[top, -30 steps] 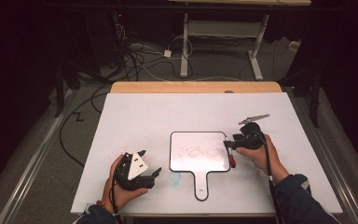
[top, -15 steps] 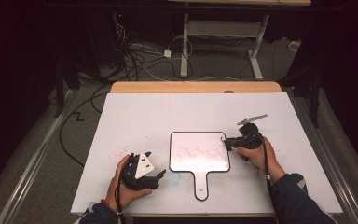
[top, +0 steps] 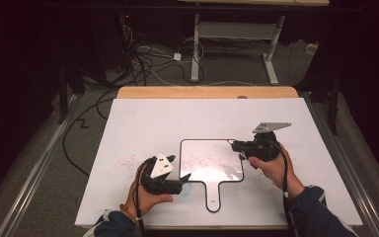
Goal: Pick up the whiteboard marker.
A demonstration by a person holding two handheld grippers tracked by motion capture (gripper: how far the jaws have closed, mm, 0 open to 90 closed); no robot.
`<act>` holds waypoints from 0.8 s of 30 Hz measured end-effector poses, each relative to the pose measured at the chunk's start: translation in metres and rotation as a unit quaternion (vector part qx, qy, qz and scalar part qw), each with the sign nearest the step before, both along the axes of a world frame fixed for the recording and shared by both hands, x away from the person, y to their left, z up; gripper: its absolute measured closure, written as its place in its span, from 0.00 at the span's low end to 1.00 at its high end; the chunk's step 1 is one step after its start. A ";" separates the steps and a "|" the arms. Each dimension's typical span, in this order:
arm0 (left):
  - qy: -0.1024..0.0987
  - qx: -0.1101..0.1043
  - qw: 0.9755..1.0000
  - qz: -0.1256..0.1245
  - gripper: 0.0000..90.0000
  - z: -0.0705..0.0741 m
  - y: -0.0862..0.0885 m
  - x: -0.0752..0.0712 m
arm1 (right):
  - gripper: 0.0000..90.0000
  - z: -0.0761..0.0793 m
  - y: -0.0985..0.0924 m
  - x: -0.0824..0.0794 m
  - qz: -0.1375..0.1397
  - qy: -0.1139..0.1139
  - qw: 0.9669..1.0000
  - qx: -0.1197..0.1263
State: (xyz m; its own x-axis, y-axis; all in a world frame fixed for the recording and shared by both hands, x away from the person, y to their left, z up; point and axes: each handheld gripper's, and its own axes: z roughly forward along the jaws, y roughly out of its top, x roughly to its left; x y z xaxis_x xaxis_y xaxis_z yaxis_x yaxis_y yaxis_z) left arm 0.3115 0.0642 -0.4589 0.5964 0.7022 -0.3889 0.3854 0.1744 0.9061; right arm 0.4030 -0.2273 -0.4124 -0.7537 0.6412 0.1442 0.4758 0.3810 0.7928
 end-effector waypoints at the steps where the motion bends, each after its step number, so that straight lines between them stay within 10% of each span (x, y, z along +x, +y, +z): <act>1: 0.003 -0.010 1.000 -0.007 0.24 0.003 -0.004 0.001 | 0.90 0.000 0.000 0.000 0.000 0.000 1.000 0.000; 3: 0.008 0.001 0.999 -0.041 0.25 0.009 -0.009 0.002 | 0.90 0.006 0.007 -0.010 0.009 -0.018 1.000 0.023; 4: 0.016 -0.046 0.998 -0.031 0.25 0.014 -0.021 0.003 | 0.90 0.006 0.007 -0.010 0.009 -0.018 1.000 0.023; 17: 0.051 -0.104 0.989 -0.093 0.35 0.028 -0.086 0.021 | 0.90 0.010 0.027 -0.040 0.013 -0.078 0.994 0.081; 24: 0.082 -0.143 0.980 -0.114 0.46 0.029 -0.104 0.031 | 0.90 0.009 0.028 -0.044 0.014 -0.093 0.991 0.092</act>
